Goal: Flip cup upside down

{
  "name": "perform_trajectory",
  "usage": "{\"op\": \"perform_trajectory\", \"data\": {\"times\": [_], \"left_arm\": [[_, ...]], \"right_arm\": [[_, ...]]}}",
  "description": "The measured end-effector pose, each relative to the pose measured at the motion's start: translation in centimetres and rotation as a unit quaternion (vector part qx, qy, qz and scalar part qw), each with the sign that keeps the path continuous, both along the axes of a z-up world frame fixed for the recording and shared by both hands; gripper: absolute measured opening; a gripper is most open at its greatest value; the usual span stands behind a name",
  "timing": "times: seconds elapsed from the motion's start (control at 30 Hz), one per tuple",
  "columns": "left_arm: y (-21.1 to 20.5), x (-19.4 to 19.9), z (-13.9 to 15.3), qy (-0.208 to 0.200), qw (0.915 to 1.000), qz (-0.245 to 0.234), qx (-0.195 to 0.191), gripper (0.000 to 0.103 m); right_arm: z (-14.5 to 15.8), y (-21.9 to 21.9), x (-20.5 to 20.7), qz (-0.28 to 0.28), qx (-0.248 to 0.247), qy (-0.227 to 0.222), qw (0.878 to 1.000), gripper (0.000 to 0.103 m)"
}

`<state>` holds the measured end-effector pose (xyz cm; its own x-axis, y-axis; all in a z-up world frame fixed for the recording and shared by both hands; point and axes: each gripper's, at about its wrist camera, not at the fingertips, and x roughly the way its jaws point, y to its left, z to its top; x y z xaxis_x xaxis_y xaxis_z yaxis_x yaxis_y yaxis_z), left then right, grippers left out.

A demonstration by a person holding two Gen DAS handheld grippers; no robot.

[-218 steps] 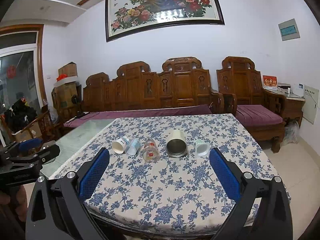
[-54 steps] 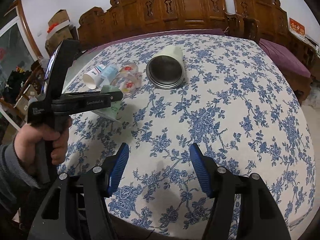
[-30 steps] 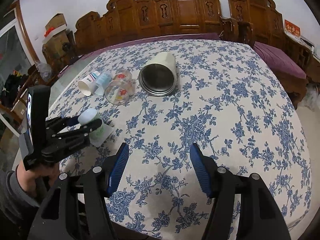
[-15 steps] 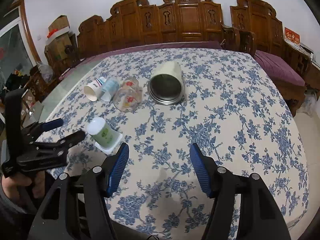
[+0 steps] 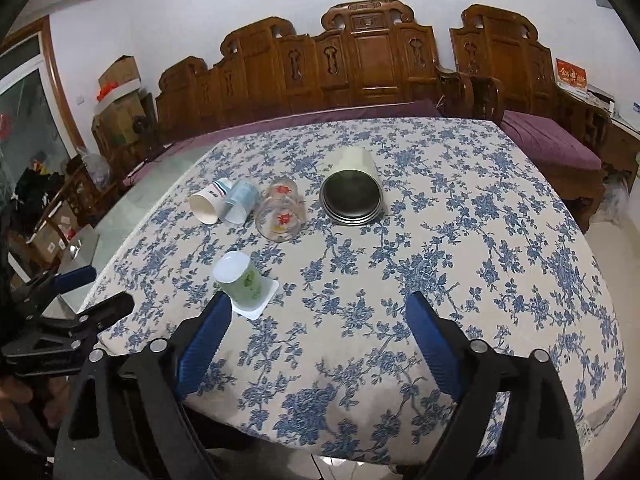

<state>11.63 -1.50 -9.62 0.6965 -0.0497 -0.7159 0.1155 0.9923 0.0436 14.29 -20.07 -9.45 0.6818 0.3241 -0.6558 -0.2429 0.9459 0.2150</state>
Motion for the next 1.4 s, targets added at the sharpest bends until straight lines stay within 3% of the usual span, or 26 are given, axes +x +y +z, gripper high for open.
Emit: {"op": "perform_trajectory", "data": {"times": [0.2, 0.4, 0.9, 1.4], "left_arm": [[0.8, -2.5, 0.6, -0.007, 1.0000, 0.005, -0.004, 0.095], [0.9, -4.7, 2.1, -0.028, 0.9995, 0.007, -0.012, 0.095], [0.8, -9.8, 9.0, -0.119, 0.9926, 0.020, -0.014, 0.095], [1.7, -12.8, 12.3, -0.174, 0.9839, 0.034, -0.023, 0.095]], "right_arm": [[0.3, 0.6, -1.8, -0.007, 0.001, -0.010, 1.000, 0.100], [1.8, 0.7, -4.3, -0.016, 0.006, -0.039, 0.999, 0.100], [9.7, 0.9, -11.4, -0.026, 0.002, -0.172, 0.985, 0.100], [11.8, 0.4, -14.1, -0.046, -0.001, -0.221, 0.974, 0.100]]}}
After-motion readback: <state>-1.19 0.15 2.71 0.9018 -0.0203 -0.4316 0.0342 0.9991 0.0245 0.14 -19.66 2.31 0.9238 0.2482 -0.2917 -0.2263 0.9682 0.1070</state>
